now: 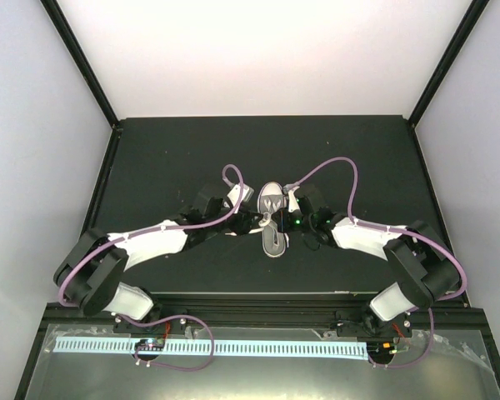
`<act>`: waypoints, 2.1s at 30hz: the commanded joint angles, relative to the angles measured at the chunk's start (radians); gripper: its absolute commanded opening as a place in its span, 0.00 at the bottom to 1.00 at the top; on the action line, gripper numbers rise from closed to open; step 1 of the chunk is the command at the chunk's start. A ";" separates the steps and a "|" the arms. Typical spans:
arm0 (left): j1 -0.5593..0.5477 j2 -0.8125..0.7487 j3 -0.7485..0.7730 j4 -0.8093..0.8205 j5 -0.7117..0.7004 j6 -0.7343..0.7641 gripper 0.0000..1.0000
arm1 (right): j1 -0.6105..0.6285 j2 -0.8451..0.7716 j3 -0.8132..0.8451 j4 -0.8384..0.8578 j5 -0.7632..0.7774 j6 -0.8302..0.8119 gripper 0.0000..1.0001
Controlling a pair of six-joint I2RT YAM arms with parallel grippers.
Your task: Tie the shoes
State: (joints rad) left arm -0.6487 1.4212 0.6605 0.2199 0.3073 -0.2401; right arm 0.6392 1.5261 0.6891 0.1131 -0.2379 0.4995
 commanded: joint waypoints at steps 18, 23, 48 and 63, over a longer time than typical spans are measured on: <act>0.007 0.023 -0.010 0.121 0.186 -0.038 0.02 | 0.000 -0.027 -0.010 0.027 0.018 -0.003 0.02; -0.002 0.046 -0.047 0.124 0.276 -0.023 0.02 | 0.000 -0.038 -0.010 0.022 0.024 -0.004 0.02; 0.009 -0.080 -0.082 -0.083 0.121 0.002 0.66 | 0.000 -0.064 -0.037 0.022 0.009 -0.009 0.02; 0.025 0.134 0.089 -0.078 0.096 -0.149 0.50 | 0.000 -0.069 -0.042 0.031 0.006 -0.014 0.02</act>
State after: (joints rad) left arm -0.6292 1.5085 0.7166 0.1280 0.4007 -0.3511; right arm 0.6392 1.4757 0.6586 0.1150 -0.2382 0.4969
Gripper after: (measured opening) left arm 0.512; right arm 0.016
